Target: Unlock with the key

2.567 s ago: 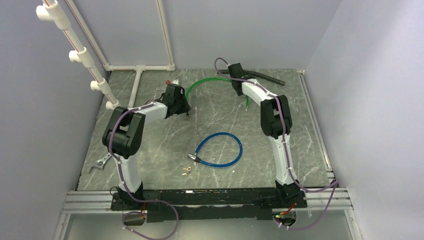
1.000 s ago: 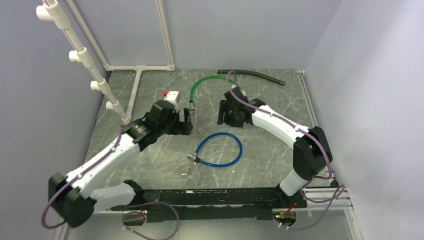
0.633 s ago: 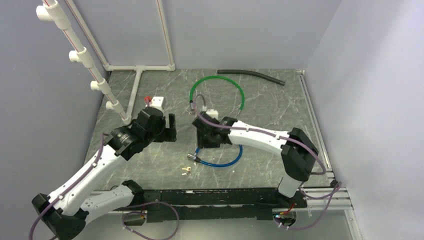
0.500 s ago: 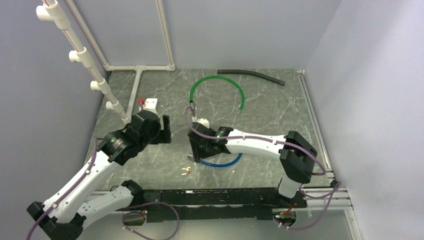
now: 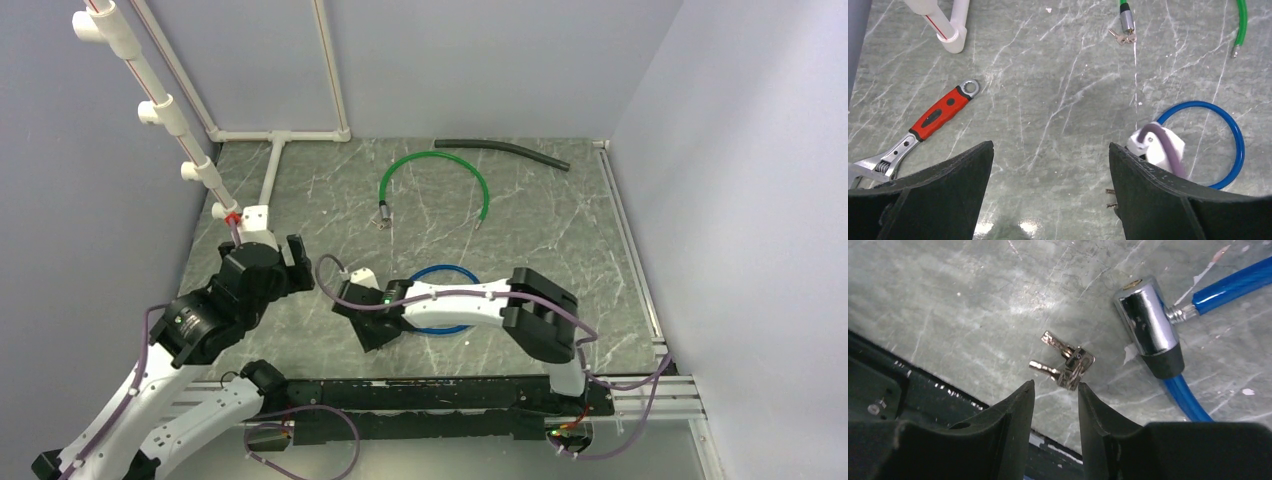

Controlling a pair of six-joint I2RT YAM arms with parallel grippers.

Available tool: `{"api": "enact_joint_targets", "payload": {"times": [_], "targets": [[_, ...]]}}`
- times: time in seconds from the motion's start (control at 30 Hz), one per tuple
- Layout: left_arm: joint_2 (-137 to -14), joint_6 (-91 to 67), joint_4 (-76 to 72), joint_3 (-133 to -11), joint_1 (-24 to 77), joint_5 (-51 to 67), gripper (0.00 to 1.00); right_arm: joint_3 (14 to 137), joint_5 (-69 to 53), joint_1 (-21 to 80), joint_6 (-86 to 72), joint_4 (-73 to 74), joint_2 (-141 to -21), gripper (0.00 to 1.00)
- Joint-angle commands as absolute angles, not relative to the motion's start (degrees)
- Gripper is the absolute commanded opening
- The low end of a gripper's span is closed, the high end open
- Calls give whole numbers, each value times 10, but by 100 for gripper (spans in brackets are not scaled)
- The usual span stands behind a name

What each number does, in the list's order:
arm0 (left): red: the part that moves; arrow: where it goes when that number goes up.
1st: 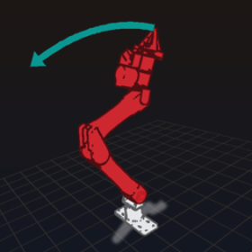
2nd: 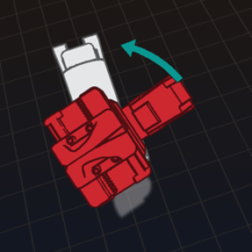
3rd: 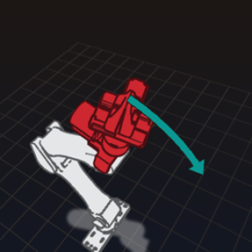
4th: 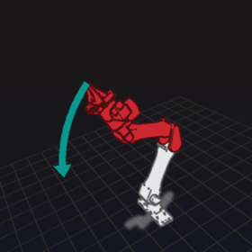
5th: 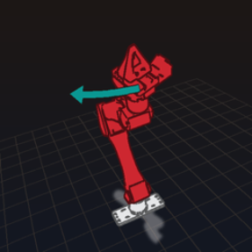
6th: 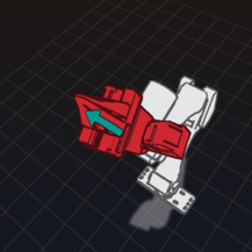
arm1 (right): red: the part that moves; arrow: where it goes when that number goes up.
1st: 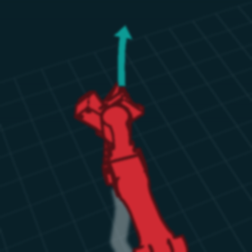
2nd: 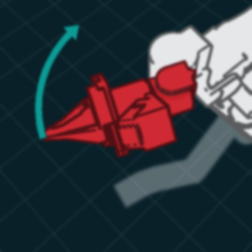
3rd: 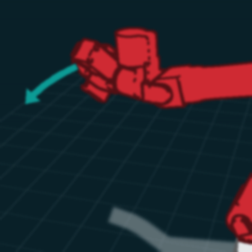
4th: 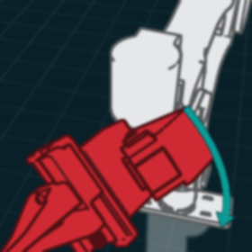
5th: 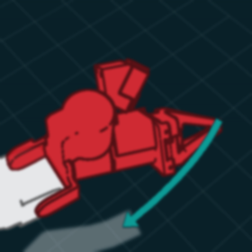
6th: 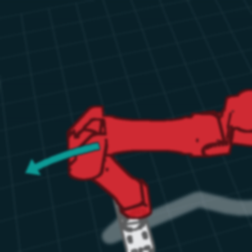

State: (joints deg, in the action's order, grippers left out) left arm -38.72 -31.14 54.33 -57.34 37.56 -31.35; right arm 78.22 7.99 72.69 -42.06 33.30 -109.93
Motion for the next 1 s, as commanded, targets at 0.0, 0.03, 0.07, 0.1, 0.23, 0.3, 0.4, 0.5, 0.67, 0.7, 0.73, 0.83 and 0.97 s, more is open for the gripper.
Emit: {"api": "enact_joint_targets", "payload": {"times": [0.0, 0.03, 0.07, 0.1, 0.23, 0.3, 0.4, 0.5, 0.67, 0.7, 0.73, 0.83, 0.97], "targets": [[-378, -315, 532, -568, 377, -335, 90, 847, 132, 731, -452, 407, -1140, 37], [-379, -315, 533, -568, 377, -334, 89, 854, 142, 731, -455, 418, -1148, 35], [-380, -316, 535, -569, 377, -334, 89, 859, 149, 732, -458, 425, -1154, 34], [-382, -317, 536, -570, 377, -335, 89, 863, 153, 733, -459, 431, -1158, 34], [-382, -317, 537, -571, 377, -332, 88, 871, 164, 734, -462, 445, -1169, 34], [-381, -315, 536, -570, 377, -331, 88, 872, 169, 734, -462, 448, -1173, 33], [-381, -315, 535, -570, 377, -329, 88, 874, 172, 734, -462, 451, -1185, 22], [-380, -314, 535, -570, 377, -328, 88, 869, 164, 734, -455, 441, -1192, 19], [-382, -312, 533, -569, 377, -325, 87, 837, 143, 734, -442, 397, -1184, 0], [-383, -311, 533, -569, 377, -323, 87, 831, 142, 734, -437, 390, -1181, 0], [-384, -310, 532, -569, 377, -321, 85, 824, 144, 734, -431, 379, -1175, 0], [-384, -306, 521, -566, 377, -304, 79, 785, 145, 733, -416, 329, -1128, 0], [-379, -295, 499, -558, 377, -264, 79, 726, 165, 728, -403, 263, -1041, 0]]}}
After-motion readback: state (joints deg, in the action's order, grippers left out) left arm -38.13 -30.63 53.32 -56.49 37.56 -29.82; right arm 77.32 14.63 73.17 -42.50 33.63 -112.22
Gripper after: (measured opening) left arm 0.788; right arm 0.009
